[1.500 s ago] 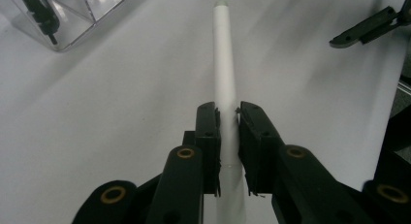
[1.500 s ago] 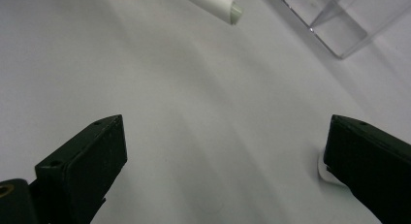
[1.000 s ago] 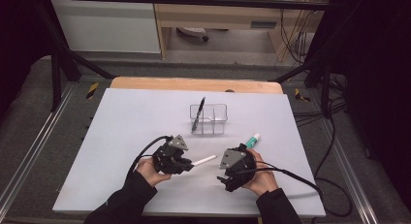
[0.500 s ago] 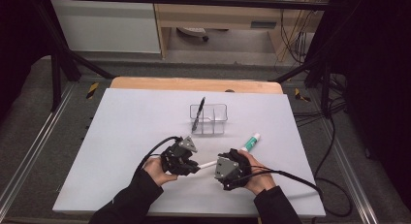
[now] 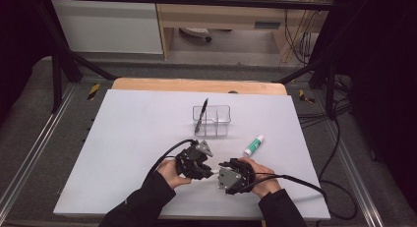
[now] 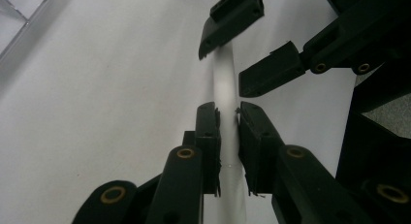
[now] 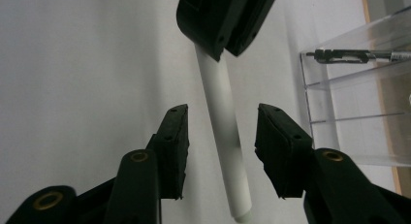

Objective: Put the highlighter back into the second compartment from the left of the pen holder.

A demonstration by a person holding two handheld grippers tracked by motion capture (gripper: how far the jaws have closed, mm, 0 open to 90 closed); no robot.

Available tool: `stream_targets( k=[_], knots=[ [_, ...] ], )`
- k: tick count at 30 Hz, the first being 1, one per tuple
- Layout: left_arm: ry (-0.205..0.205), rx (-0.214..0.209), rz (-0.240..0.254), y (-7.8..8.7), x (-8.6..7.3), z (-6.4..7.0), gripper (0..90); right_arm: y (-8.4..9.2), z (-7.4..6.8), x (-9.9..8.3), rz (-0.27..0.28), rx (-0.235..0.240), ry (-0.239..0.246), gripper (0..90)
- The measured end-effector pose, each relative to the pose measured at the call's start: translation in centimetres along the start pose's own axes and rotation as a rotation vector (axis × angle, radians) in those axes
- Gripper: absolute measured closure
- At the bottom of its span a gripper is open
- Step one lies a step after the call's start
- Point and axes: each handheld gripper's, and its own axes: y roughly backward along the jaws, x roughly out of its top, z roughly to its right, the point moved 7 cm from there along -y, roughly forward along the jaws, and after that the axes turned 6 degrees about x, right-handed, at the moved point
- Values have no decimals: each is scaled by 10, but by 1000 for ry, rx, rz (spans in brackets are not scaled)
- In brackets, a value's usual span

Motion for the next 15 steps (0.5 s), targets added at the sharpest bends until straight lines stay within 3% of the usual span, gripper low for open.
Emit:
stream_targets(
  k=[15],
  knots=[
    [-10, -10, -3, -6, 12, 8, 781, 1, -5, 1, 3, -16, 85, 756]
  ],
)
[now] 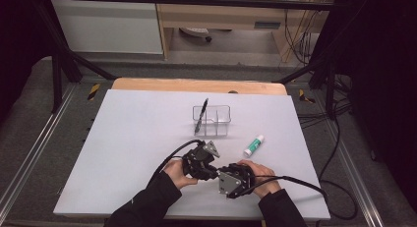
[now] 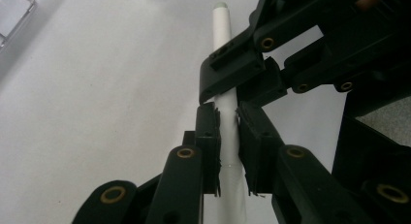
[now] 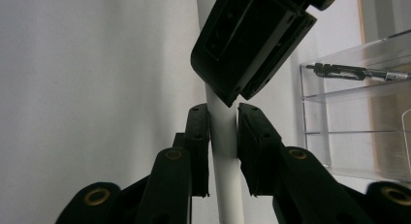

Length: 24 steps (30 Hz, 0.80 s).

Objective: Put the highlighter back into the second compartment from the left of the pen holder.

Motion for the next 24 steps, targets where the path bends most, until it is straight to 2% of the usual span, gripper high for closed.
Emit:
stream_targets(
  k=[5, 11, 14, 18, 20, 24],
  knots=[
    [2, -3, 4, 0, 1, 0, 781, 1, 0, 0, -1, 1, 19, 772],
    [-4, -5, 40, 3, 1, 0, 777, 2, 1, 0, 1, 4, 18, 785],
    [-11, 16, 46, 6, 0, -2, 754, 3, 2, 0, 5, 3, 12, 786],
    [-11, 66, 54, 14, -5, -9, 630, 3, 5, -5, -24, 10, -9, 787],
    [-14, 89, 64, 18, -9, -14, 574, 4, 7, -6, -31, 21, -39, 786],
    [-9, 137, 92, 27, -18, -22, 435, 5, 16, -14, -68, 6, -74, 786]
  ],
)
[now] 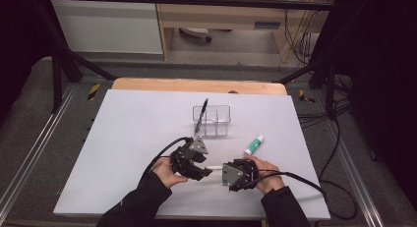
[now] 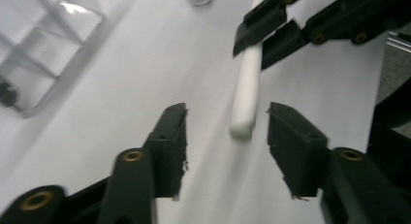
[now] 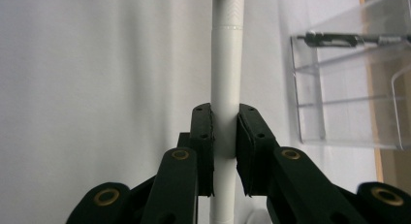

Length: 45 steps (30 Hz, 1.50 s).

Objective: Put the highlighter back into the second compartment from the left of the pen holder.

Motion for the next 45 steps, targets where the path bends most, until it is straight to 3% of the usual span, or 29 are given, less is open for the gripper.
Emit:
stream_targets(
  k=[8, 16, 22, 32, 40, 45],
  knots=[
    [45, 77, 16, 16, -26, -20, 263, 4, 12, -6, -31, -19, -31, 786],
    [106, 151, 29, 26, -53, -35, 137, 15, 25, -10, -14, -43, -111, 786],
    [150, 192, 46, 31, -72, -45, 99, 23, 35, -12, 18, -54, -215, 786],
    [213, 220, 67, 36, -103, -54, 96, 33, 57, -12, 120, -88, -404, 786],
    [261, 243, 73, 40, -126, -61, 96, 35, 78, -12, 222, -78, -637, 786],
    [287, 262, 77, 44, -139, -67, 97, 33, 87, -9, 247, -88, -681, 786]
  ],
)
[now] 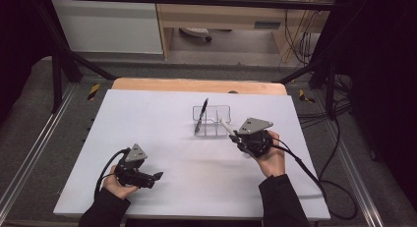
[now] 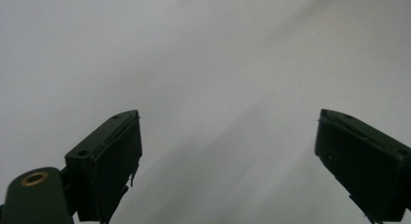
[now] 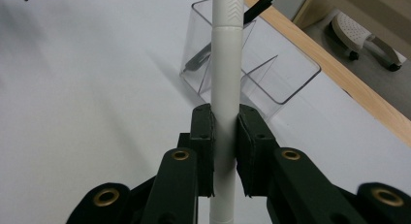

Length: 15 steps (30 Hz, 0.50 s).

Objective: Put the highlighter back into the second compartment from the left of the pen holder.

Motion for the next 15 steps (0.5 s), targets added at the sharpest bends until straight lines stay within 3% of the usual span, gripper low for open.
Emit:
stream_targets(
  k=[6, 15],
  knots=[
    [32, 17, 17, 5, -9, -11, 100, -5, 4, 16, 70, 6, -75, 786],
    [72, 28, 16, 7, -24, -21, 103, -16, 8, 43, 162, 12, -147, 786]
  ],
)
